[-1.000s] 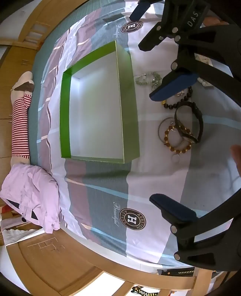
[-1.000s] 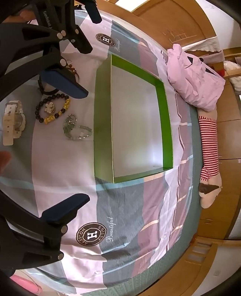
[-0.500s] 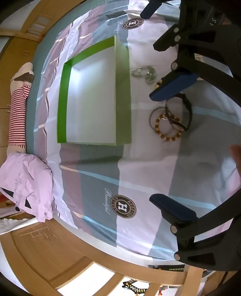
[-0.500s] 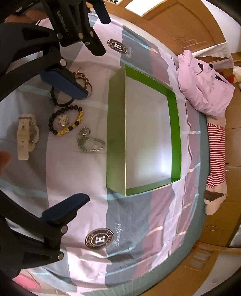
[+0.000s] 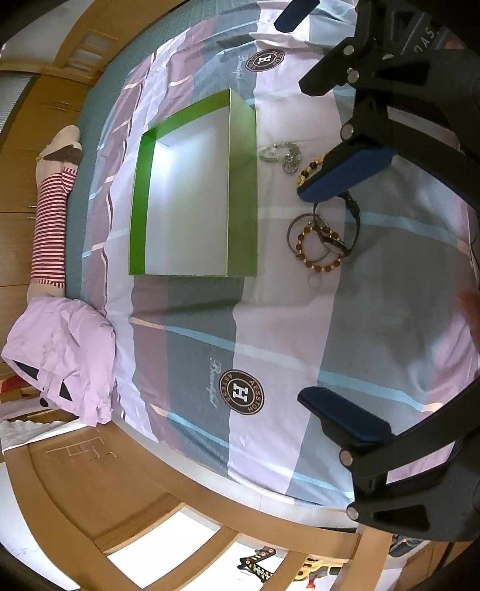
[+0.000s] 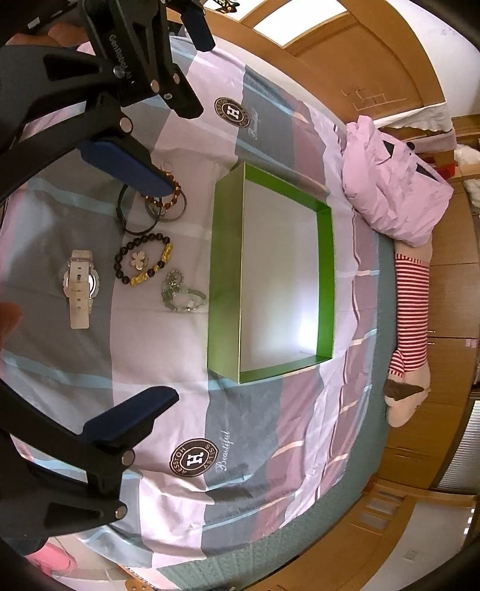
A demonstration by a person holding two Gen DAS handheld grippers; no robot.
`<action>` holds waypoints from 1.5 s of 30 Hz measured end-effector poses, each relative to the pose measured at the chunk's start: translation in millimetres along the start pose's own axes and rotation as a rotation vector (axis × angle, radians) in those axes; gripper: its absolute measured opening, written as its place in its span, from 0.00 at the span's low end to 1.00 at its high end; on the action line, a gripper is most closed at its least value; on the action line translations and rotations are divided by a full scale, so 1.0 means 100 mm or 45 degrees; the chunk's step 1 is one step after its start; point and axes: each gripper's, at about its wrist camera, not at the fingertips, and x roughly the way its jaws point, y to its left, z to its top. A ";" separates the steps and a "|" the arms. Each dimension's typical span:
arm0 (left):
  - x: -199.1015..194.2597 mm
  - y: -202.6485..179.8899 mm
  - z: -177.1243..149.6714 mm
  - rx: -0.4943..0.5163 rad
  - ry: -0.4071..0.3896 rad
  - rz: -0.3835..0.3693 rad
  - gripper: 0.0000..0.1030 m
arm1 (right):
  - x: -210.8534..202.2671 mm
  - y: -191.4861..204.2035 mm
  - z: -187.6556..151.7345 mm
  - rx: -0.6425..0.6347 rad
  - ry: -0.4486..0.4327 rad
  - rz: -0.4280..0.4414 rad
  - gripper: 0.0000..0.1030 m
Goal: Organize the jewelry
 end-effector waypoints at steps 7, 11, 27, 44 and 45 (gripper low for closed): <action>-0.02 0.00 -0.01 0.001 -0.001 0.003 0.98 | -0.06 0.02 0.00 -0.010 -0.016 -0.001 0.99; -0.02 0.01 -0.01 0.002 0.001 0.005 0.98 | -0.07 0.03 -0.01 -0.010 -0.019 -0.003 0.99; -0.01 0.01 -0.03 0.002 0.001 0.000 0.98 | -0.08 0.05 -0.01 -0.014 -0.024 -0.010 0.99; 0.00 0.01 -0.04 0.003 0.001 0.000 0.98 | -0.08 0.05 0.00 -0.014 -0.023 -0.009 0.99; 0.00 0.01 -0.04 0.003 0.002 -0.001 0.98 | -0.08 0.05 0.00 -0.014 -0.023 -0.009 0.99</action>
